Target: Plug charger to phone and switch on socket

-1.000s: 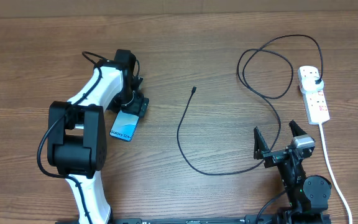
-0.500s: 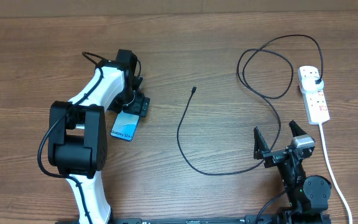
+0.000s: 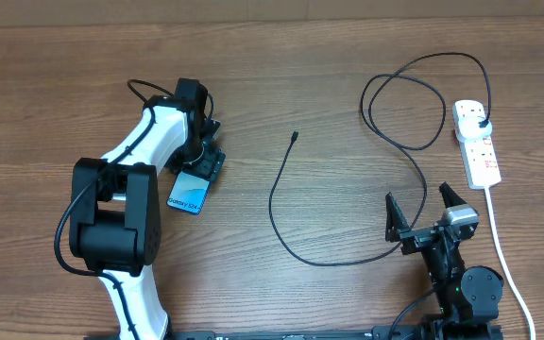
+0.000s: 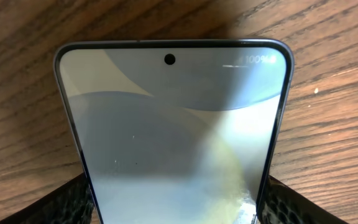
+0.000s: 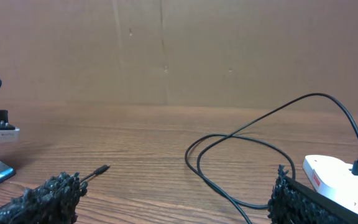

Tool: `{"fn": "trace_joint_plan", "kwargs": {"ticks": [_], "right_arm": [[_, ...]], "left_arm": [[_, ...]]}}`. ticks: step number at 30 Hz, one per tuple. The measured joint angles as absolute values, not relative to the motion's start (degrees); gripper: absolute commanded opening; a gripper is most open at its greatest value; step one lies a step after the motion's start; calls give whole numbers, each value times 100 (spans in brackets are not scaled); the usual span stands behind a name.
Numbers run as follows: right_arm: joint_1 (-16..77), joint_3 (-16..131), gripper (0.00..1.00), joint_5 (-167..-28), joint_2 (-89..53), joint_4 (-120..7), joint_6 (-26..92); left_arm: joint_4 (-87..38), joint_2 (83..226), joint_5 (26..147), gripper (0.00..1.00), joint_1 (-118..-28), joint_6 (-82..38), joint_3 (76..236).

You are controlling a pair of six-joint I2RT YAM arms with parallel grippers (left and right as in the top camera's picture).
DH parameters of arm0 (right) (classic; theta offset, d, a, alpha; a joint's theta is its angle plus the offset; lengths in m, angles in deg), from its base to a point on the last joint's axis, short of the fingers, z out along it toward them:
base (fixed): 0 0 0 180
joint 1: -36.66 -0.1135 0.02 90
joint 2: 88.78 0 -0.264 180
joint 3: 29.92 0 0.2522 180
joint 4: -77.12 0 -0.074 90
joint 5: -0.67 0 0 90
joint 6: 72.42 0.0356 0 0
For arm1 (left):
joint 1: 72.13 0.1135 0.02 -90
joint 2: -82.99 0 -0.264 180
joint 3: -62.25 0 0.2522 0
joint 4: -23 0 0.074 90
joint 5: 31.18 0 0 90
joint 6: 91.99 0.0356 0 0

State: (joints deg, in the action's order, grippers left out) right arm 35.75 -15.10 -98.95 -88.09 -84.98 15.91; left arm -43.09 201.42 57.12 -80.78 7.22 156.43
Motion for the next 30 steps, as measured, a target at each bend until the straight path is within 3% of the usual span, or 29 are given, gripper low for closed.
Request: {"fn": "trace_joint_plan", "kwargs": {"ticks": [10, 15, 26, 28, 30], "right_arm": [[3575, -1510, 100, -9895, -8809, -8496, 1589], [3575, -1510, 100, -9893, -8809, -8496, 1589], [3575, -1510, 100, -9893, -8809, -8494, 1589], [3575, -1510, 100, -9891, -8809, -8500, 1591], [3575, -1510, 100, -9893, -8809, -8496, 1589]], "left_arm": [[-4191, 20122, 5800, 81, -8078, 186, 15613], [-4102, 20122, 5896, 87, -8065, -496, 15619], [-3630, 20079, 6869, 87, -8019, -2408, 15639], [-3593, 20077, 6976, 97, -8017, -2460, 15639], [-3612, 20074, 7041, 98, -8017, -2432, 15643]]}}
